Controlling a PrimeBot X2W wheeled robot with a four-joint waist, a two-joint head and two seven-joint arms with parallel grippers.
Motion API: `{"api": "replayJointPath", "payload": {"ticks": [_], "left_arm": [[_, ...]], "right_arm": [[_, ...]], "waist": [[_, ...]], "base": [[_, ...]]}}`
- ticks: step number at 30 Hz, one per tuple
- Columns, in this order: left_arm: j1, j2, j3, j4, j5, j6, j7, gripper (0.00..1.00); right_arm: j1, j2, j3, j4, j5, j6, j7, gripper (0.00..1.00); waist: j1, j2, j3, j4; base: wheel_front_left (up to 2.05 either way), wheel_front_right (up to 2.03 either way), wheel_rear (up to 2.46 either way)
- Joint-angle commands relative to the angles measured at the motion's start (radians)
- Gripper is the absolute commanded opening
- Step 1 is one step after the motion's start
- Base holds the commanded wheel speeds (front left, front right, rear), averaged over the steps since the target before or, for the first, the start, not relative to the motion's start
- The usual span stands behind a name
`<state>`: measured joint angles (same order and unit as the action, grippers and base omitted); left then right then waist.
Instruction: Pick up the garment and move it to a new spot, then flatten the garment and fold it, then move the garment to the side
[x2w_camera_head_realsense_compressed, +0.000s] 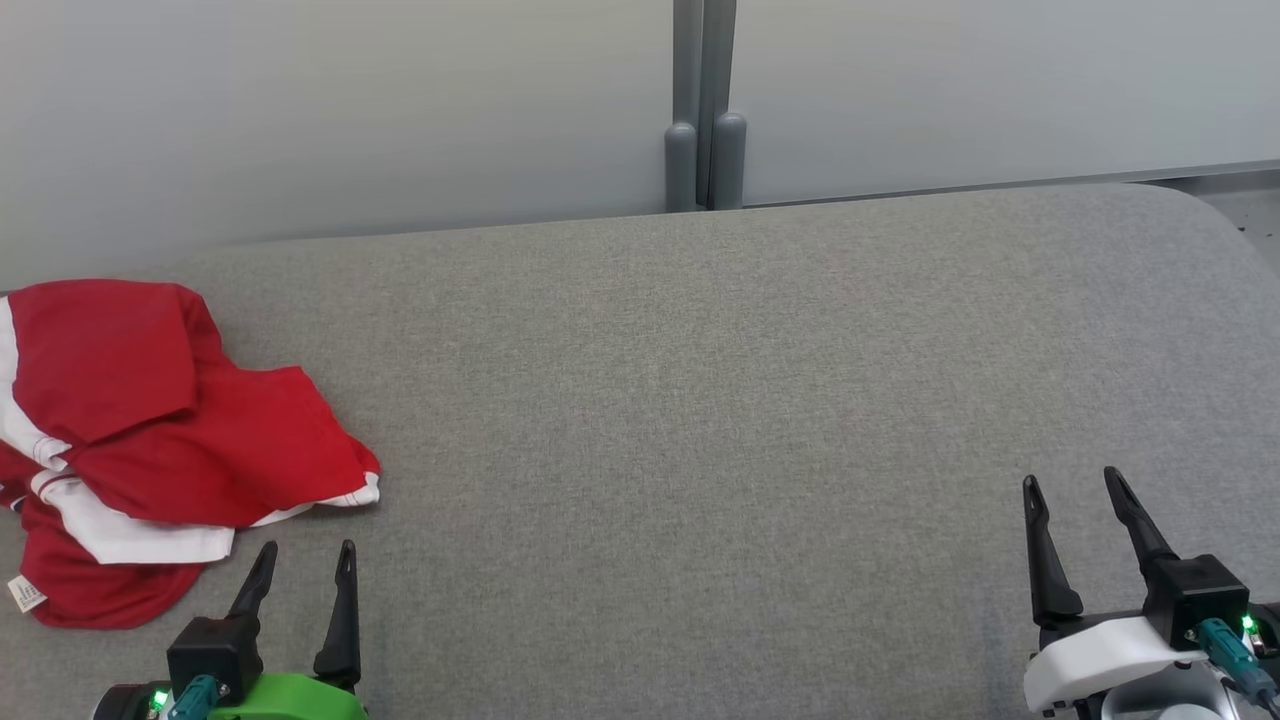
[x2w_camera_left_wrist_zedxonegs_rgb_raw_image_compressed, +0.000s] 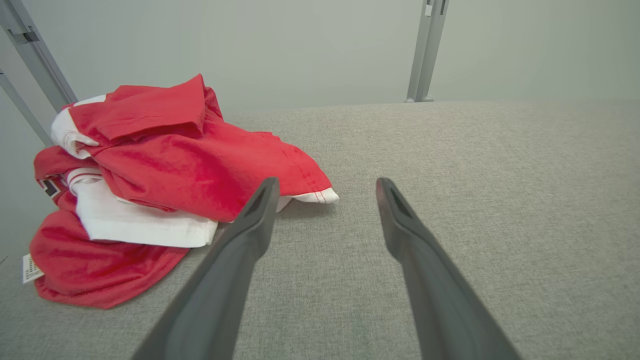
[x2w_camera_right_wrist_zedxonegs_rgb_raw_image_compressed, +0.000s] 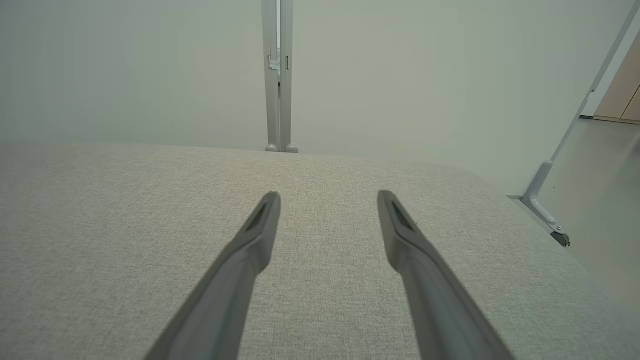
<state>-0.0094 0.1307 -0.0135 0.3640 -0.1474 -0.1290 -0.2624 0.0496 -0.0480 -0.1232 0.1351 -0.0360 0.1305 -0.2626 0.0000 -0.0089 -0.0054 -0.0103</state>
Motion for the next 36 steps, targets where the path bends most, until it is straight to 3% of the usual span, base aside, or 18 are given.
{"api": "replayJointPath", "payload": {"ticks": [1,12,18,36], "left_arm": [[0.011,-0.002,0.003,0.002,-0.004,-0.003,-0.004,1.00],[0.009,-0.006,0.001,0.006,-0.008,-0.003,-0.004,1.00],[-0.006,-0.003,0.002,0.006,-0.009,-0.003,-0.003,1.00],[0.025,-0.007,0.028,0.012,-0.002,-0.003,-0.002,1.00]], "right_arm": [[0.007,-0.004,-0.001,0.004,0.007,0.000,-0.004,1.00],[0.011,-0.004,0.001,0.007,0.013,0.000,-0.004,1.00],[0.014,-0.004,0.007,0.010,0.016,0.000,-0.004,1.00],[0.004,-0.004,0.070,0.032,0.045,0.000,-0.003,1.00]], "waist": [[0.0000,0.0089,0.001,0.001],[0.0000,0.0089,0.003,0.010],[0.0000,0.0089,0.001,0.059],[0.0000,0.0089,-0.034,0.447]], "base": [[0.00,0.00,0.00],[0.00,0.00,0.00],[0.00,0.00,0.00],[0.00,0.00,0.00]]}}
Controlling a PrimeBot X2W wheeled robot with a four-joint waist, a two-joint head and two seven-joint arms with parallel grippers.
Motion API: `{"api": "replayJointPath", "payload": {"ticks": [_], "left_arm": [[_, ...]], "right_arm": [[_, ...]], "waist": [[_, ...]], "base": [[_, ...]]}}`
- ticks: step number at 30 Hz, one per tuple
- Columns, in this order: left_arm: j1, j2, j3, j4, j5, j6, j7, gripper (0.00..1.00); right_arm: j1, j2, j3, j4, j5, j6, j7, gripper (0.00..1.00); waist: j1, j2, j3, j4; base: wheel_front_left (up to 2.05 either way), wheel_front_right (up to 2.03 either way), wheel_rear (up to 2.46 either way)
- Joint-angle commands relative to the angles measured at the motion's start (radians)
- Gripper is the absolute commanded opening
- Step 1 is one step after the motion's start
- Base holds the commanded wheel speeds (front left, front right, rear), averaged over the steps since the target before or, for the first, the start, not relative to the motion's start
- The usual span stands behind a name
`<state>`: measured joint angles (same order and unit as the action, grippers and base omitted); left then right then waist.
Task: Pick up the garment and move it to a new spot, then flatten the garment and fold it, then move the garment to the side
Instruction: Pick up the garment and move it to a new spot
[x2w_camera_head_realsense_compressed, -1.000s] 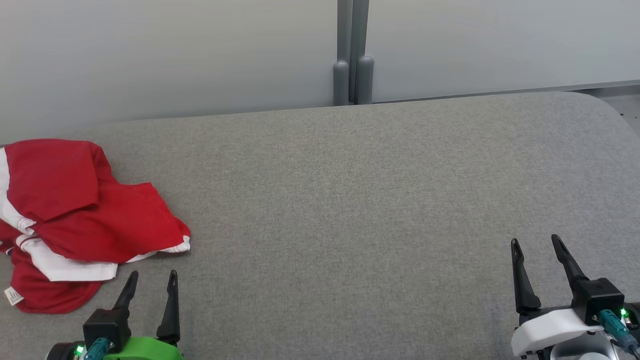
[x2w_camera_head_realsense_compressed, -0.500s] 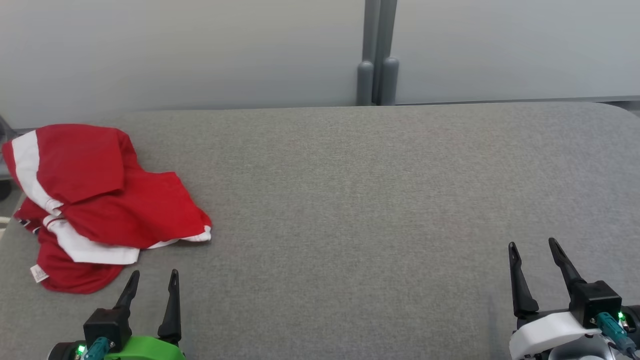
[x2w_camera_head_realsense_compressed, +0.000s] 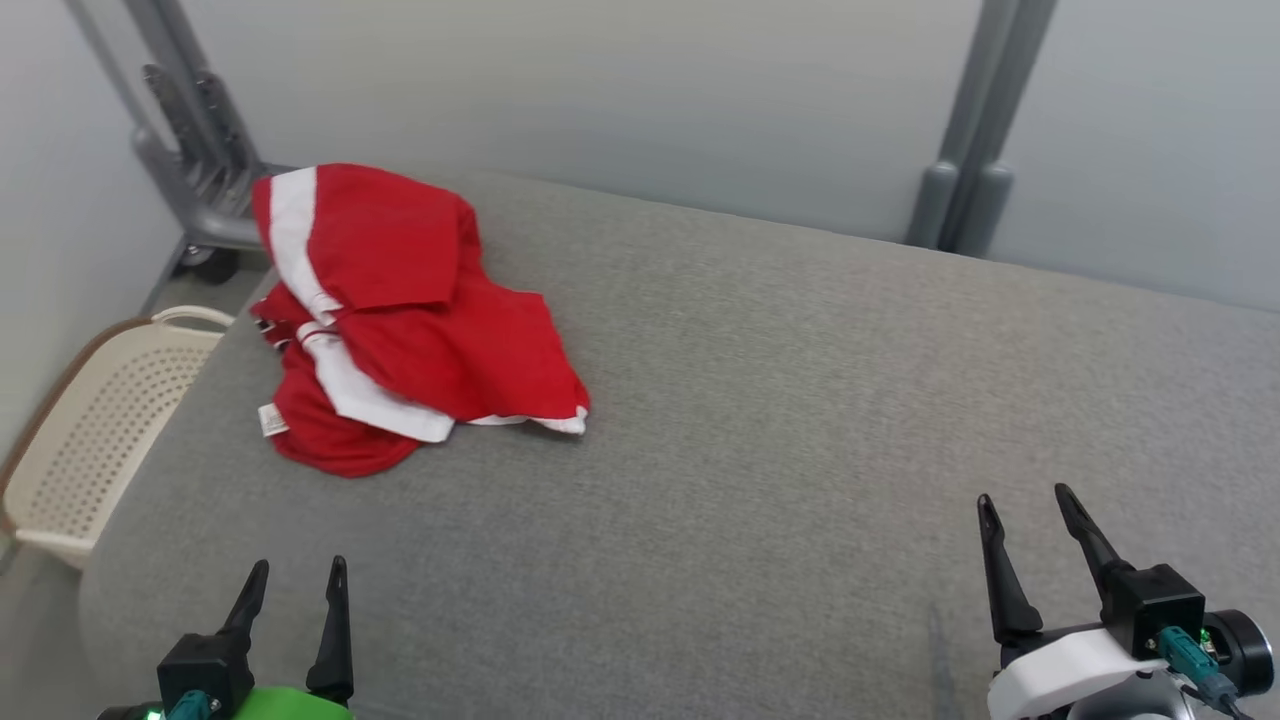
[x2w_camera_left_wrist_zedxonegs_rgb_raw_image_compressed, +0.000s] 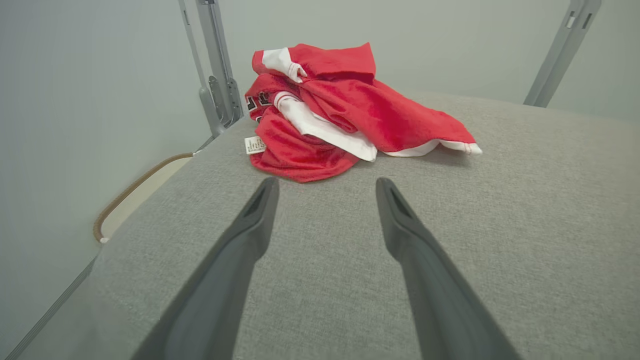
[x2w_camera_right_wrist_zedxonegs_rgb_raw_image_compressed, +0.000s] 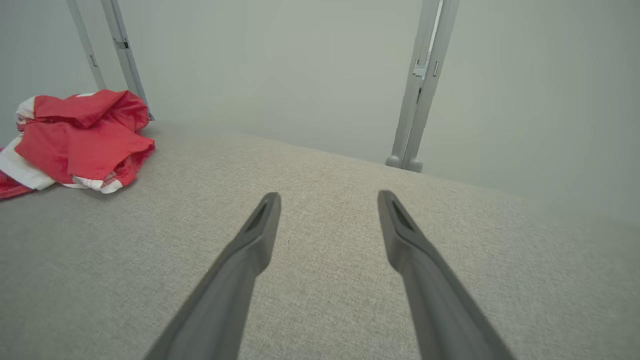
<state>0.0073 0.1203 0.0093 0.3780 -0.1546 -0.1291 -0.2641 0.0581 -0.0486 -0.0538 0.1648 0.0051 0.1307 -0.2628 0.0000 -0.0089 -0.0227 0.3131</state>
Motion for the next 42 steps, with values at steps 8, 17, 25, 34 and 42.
{"api": "replayJointPath", "payload": {"ticks": [8,17,25,34,42], "left_arm": [[0.031,-0.008,0.056,-0.027,-0.007,-0.002,-0.001,1.00],[0.033,-0.033,0.088,-0.052,0.006,-0.003,-0.001,1.00],[-0.181,-0.060,0.033,0.016,-0.076,-0.003,0.028,1.00],[-0.612,-0.042,0.000,0.204,-0.151,0.003,0.337,1.00],[-0.860,0.001,0.021,0.396,-0.195,0.018,0.509,1.00]], "right_arm": [[-0.042,-0.004,0.056,0.023,-0.002,0.000,-0.003,1.00],[-0.055,-0.004,0.069,0.033,-0.008,0.000,-0.003,1.00],[-0.077,-0.026,0.030,-0.002,-0.049,0.000,-0.003,1.00],[-0.149,-0.079,0.062,-0.038,-0.070,0.000,-0.003,1.00],[-0.162,-0.109,0.096,-0.057,-0.090,0.000,-0.003,1.00]], "waist": [[0.0000,0.0089,0.008,0.196],[0.0000,0.0089,0.023,0.202],[0.0000,0.0089,0.125,0.212],[0.0000,0.0089,0.289,0.132],[0.0000,0.0089,0.357,0.049]], "base": [[0.00,0.00,0.00],[0.00,0.00,0.00],[0.00,0.00,0.00],[0.00,0.00,0.00],[0.00,0.00,0.00]]}}
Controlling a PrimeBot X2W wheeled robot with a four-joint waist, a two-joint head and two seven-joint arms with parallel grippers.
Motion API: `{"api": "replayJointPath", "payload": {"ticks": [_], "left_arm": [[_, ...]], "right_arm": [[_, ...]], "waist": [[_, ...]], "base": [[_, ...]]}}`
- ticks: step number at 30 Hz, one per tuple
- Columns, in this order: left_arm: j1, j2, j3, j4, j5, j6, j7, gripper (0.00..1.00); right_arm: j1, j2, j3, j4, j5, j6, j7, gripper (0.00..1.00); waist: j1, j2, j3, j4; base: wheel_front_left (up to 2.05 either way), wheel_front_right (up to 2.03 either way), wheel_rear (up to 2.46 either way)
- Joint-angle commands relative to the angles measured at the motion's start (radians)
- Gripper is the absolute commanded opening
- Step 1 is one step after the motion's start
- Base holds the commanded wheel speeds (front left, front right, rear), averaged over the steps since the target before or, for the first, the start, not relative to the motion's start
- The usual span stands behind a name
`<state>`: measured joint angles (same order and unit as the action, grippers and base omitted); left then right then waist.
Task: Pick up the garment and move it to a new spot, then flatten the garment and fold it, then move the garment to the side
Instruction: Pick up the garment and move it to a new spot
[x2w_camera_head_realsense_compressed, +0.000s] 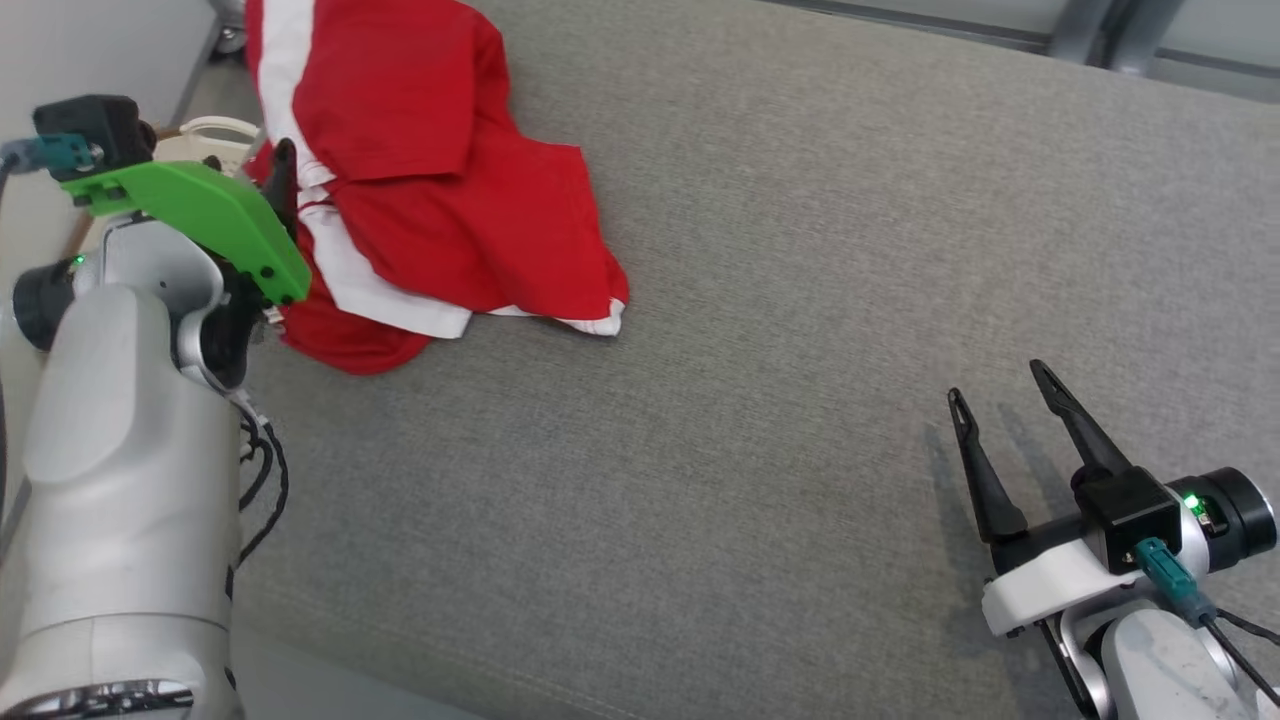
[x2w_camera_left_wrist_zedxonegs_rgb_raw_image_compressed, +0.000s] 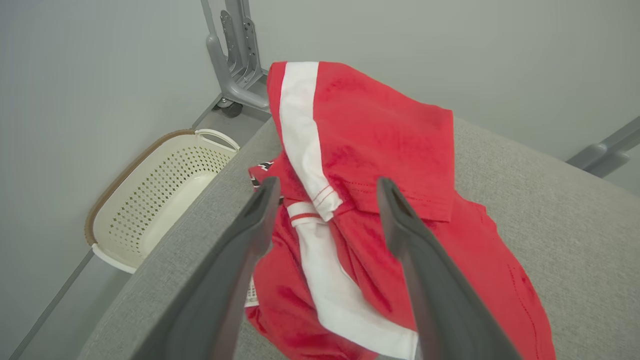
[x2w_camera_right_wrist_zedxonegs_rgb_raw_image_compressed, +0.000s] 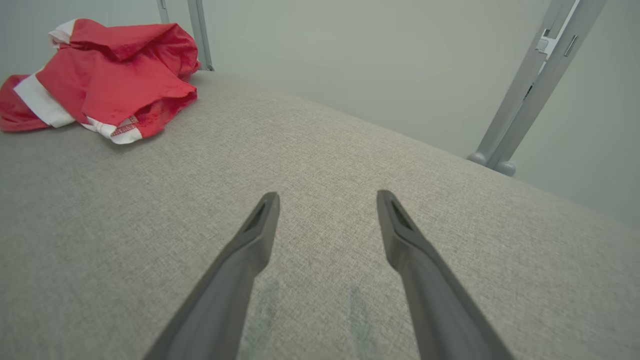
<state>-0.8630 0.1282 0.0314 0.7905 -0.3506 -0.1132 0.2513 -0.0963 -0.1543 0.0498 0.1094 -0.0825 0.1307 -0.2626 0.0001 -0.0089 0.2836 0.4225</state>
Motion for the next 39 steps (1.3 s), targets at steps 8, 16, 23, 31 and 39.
{"api": "replayJointPath", "payload": {"ticks": [8,16,23,31,39], "left_arm": [[-0.137,0.060,0.005,0.174,0.003,0.034,0.057,1.00],[-0.188,0.120,0.010,0.340,-0.009,0.040,0.098,1.00],[-0.219,0.149,-0.005,0.400,-0.003,0.038,0.095,0.00],[-0.257,0.169,-0.056,0.414,0.031,0.026,0.061,0.00],[-0.324,0.203,-0.082,0.386,0.030,-0.001,0.033,0.00]], "right_arm": [[-0.003,-0.027,0.028,-0.040,-0.012,0.000,-0.003,1.00],[0.010,-0.025,0.052,-0.065,-0.006,0.000,-0.004,1.00],[0.001,-0.020,0.038,-0.073,-0.004,0.000,-0.003,1.00],[0.012,0.011,0.034,-0.046,0.003,0.000,-0.003,1.00],[0.028,0.043,0.046,-0.010,0.024,0.000,-0.003,1.00]], "waist": [[-0.0001,0.0089,0.109,-0.161],[-0.0001,0.0089,0.141,-0.252],[-0.0001,0.0089,0.153,-0.270],[-0.0001,0.0089,0.087,-0.251],[-0.0001,0.0089,-0.011,-0.244]], "base": [[0.00,0.00,0.00],[0.00,0.00,0.00],[0.00,0.00,0.00],[0.00,0.00,0.00],[0.00,0.00,0.00]]}}
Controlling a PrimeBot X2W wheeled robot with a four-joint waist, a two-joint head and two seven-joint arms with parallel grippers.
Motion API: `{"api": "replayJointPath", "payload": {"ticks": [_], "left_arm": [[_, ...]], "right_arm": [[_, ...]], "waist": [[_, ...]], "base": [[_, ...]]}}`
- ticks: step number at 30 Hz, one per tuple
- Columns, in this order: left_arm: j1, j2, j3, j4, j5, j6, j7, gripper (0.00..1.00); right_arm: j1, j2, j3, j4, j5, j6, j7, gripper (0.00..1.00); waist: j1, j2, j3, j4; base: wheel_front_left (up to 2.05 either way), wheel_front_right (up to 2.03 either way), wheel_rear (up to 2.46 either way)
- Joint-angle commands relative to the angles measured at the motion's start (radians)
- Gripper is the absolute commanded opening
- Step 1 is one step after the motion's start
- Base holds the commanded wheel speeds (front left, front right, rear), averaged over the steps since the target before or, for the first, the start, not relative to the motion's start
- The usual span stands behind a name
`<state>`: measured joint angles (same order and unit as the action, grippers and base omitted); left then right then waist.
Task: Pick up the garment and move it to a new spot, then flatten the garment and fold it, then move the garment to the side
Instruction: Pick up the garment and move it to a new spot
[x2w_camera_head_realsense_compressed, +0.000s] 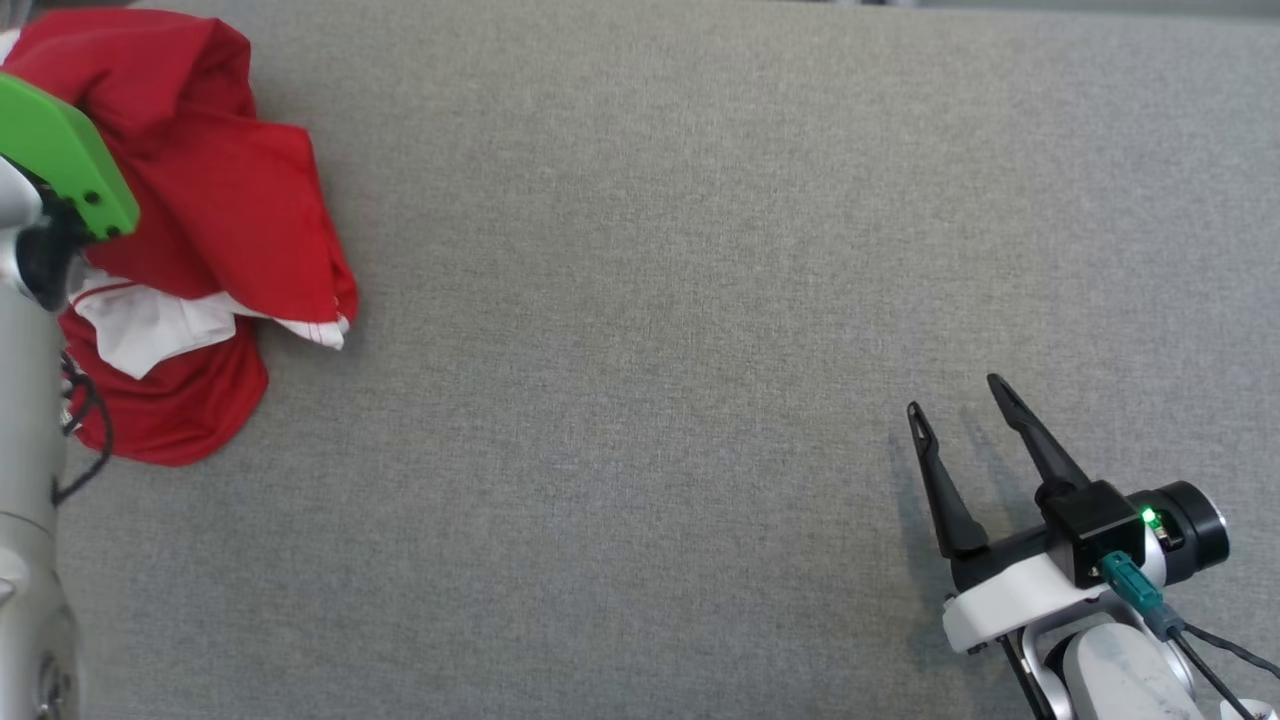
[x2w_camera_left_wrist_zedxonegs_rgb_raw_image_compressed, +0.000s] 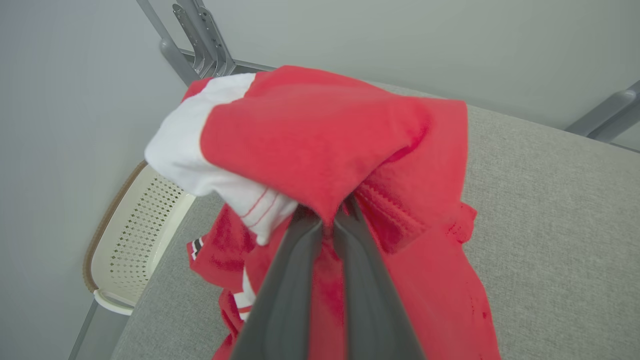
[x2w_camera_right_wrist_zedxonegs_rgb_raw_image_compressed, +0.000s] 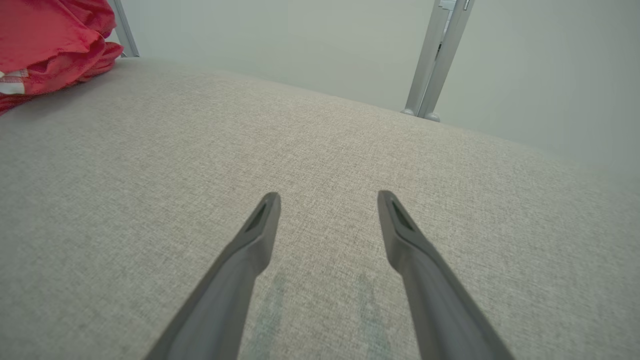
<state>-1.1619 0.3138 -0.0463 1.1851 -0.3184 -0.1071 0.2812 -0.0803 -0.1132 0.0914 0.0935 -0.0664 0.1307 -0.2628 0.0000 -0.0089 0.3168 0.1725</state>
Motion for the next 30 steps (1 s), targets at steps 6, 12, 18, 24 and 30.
{"api": "replayJointPath", "payload": {"ticks": [6,12,18,24,30], "left_arm": [[-0.080,0.047,0.007,-0.039,-0.049,-0.021,0.049,0.00],[-0.112,0.077,-0.014,-0.113,-0.106,-0.025,0.107,0.00],[-0.055,0.043,-0.108,-0.307,-0.237,-0.025,0.181,0.00],[0.072,0.023,-0.214,-0.597,-0.405,-0.025,0.266,0.00],[0.266,-0.034,-0.290,-0.873,-0.497,-0.022,0.326,0.00]], "right_arm": [[-0.018,0.022,0.008,0.015,0.019,0.000,-0.003,1.00],[-0.025,0.042,-0.008,0.022,0.032,0.000,-0.003,1.00],[-0.023,0.054,-0.026,0.023,0.040,0.000,-0.003,1.00],[0.000,0.060,-0.044,0.014,0.045,0.000,-0.003,1.00],[0.017,0.062,-0.071,0.000,0.064,0.000,-0.003,1.00]], "waist": [[0.0000,0.0089,-0.047,-0.004],[0.0000,0.0089,-0.053,-0.019],[0.0000,0.0089,-0.079,-0.038],[0.0000,0.0089,-0.131,-0.074],[0.0000,0.0089,-0.169,-0.125]], "base": [[0.00,0.00,0.00],[0.00,0.00,0.00],[0.00,0.00,0.00],[0.00,0.00,0.00],[0.00,0.00,0.00]]}}
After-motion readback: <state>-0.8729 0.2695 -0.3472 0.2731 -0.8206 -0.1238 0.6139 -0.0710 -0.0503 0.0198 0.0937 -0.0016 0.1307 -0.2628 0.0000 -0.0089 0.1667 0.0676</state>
